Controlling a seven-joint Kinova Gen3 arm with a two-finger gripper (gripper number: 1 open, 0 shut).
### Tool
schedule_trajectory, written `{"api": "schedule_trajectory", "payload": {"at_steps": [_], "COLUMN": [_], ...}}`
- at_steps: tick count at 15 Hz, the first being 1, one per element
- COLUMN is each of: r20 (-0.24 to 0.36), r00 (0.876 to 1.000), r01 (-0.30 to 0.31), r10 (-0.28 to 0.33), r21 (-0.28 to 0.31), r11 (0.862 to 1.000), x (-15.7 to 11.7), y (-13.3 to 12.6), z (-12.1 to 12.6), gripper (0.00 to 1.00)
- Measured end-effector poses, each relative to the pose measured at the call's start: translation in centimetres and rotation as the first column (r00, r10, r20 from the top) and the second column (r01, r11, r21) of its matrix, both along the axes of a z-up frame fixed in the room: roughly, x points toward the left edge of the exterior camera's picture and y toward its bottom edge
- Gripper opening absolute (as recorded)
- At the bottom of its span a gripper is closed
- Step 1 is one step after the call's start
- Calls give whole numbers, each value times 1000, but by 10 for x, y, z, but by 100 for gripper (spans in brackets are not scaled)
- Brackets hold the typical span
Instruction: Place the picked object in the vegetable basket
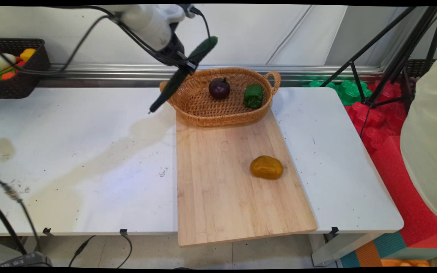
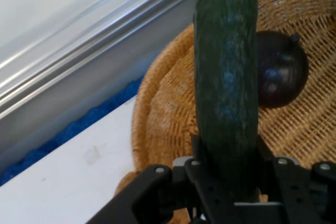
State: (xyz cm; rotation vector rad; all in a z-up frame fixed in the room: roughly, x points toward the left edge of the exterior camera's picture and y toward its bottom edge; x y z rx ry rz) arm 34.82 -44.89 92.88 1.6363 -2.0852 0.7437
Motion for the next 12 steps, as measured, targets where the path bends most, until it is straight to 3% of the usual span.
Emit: {"api": "schedule_trajectory", "payload": {"at_steps": [12], "r20": [-16], "r00": [1000], "r01": [-24], "r10": [25], "r21": [94], "r11": [995], "x": [-31], "y": [-58], "z": [-53], "gripper": [0]}}
